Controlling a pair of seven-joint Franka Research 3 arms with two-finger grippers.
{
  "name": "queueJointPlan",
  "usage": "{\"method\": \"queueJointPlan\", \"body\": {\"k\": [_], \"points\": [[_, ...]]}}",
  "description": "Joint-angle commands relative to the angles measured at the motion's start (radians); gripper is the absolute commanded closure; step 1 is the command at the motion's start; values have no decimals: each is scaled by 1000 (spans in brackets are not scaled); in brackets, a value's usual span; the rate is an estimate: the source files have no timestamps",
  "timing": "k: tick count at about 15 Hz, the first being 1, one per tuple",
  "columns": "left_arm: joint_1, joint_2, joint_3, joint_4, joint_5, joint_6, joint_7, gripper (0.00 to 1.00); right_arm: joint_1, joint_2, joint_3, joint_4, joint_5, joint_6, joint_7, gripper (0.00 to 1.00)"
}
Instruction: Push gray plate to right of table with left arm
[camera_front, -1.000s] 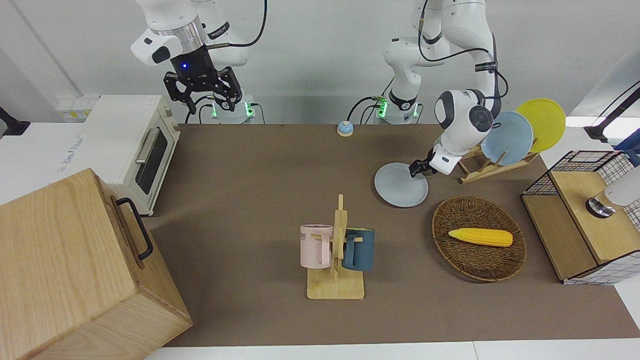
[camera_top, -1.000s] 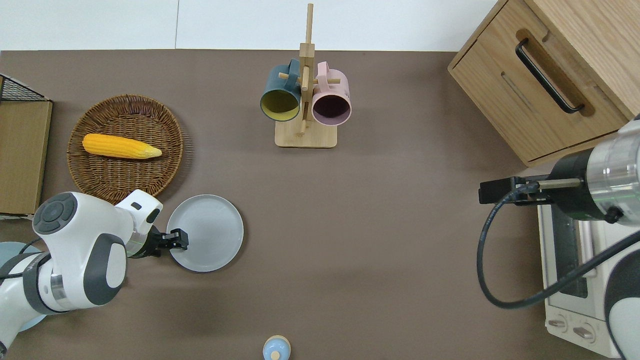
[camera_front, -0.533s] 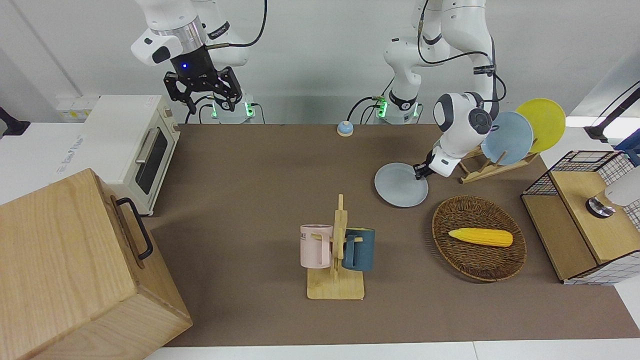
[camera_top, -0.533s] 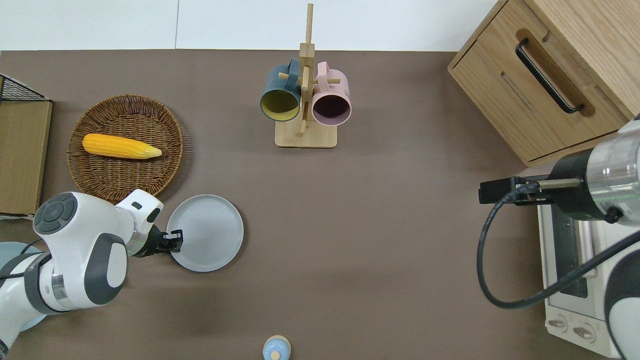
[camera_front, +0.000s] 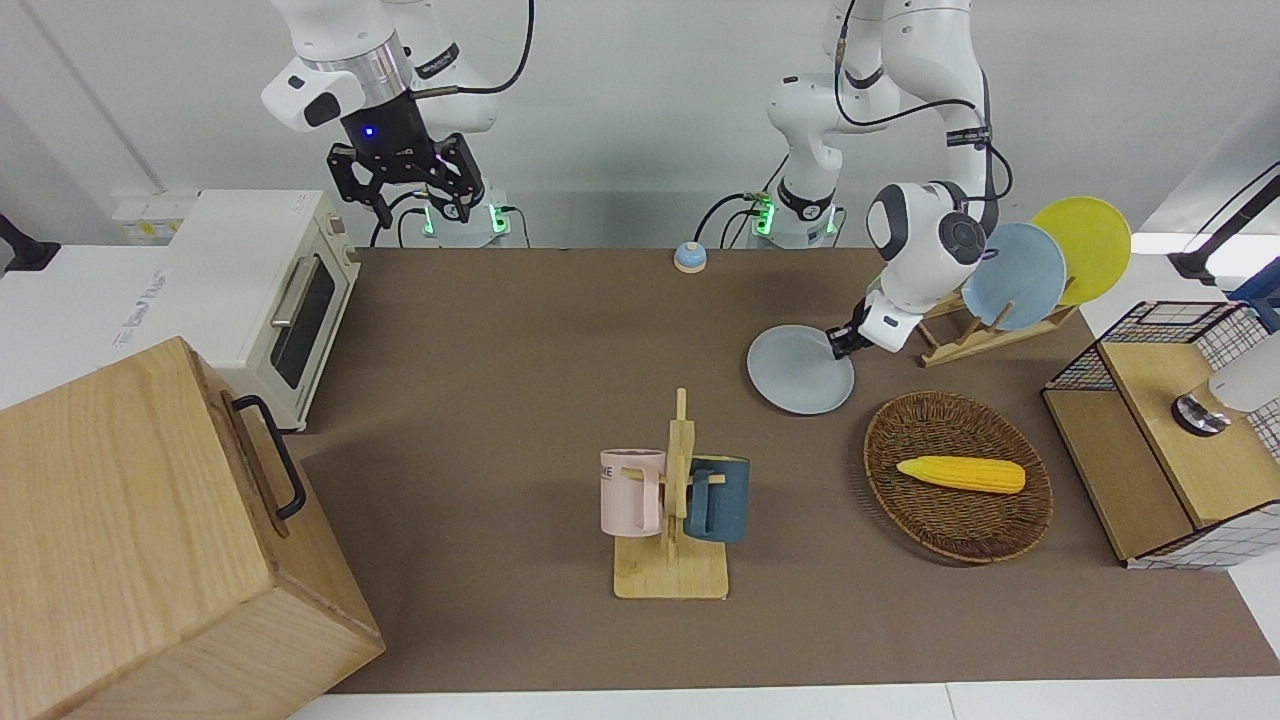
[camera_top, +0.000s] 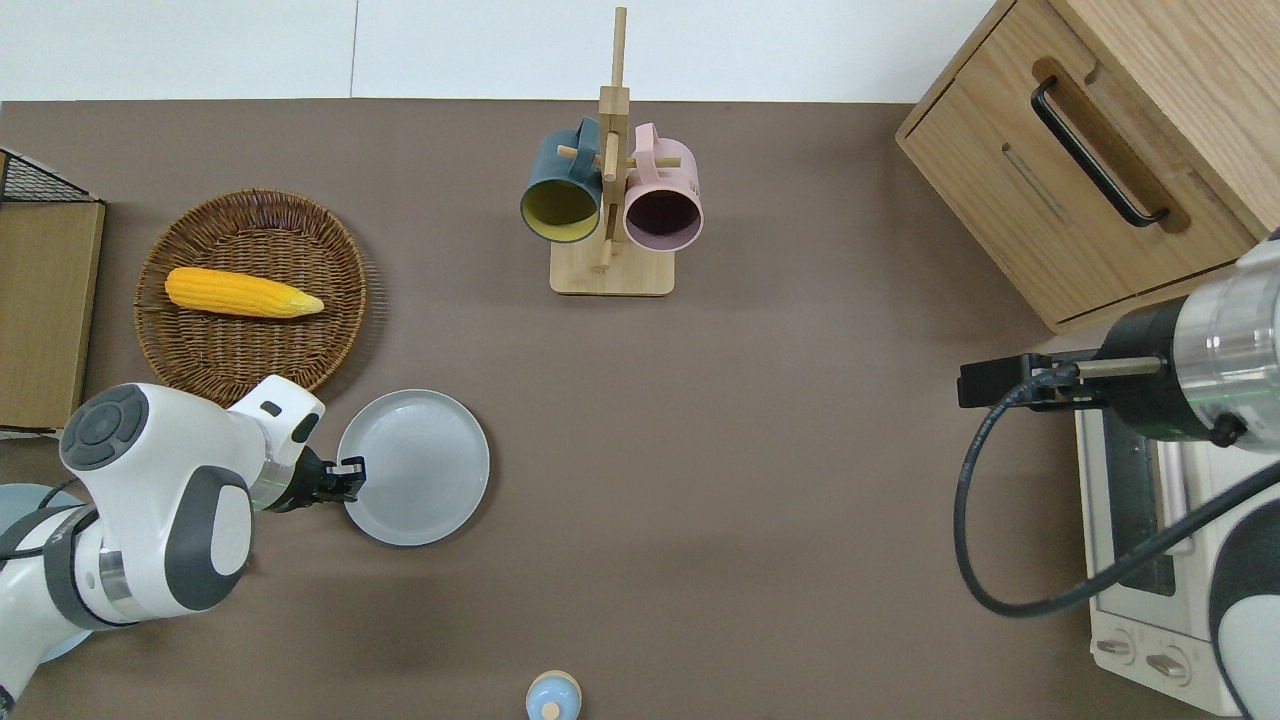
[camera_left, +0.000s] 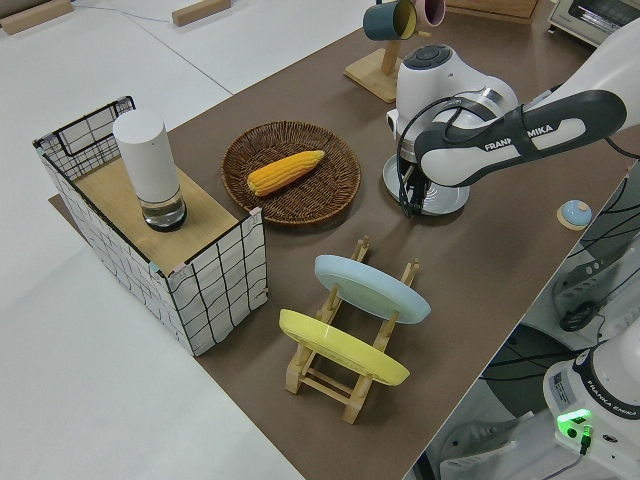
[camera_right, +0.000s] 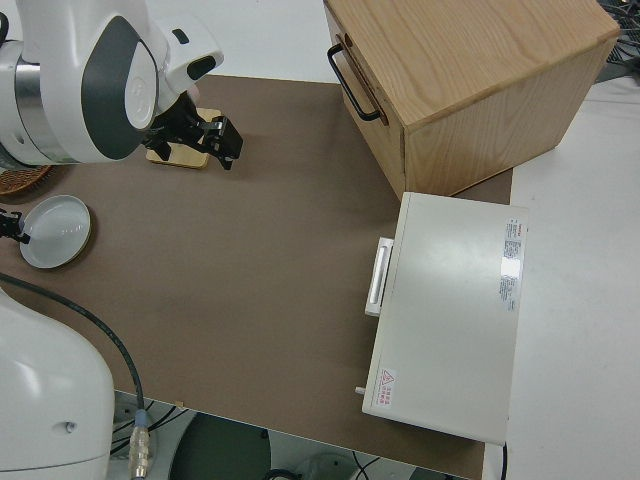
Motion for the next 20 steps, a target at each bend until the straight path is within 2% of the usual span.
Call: {"method": "queueJointPlan", "body": {"k": [1,8,13,20], "points": [[-15,12,4,-19,-6,22,13,1000,-6,6,4,14,16,-5,2,5],[-18,13,-4,-19,-5,22,10,1000,-6,6,4,14,16,-5,2,5],[-34,13,-27,-17,-6,22,-7,1000,-6,6,4,14,16,-5,2,5],[-134,19,-28,-10,-8,28,-137,1000,-6,6,4,14,16,-5,2,5]]}}
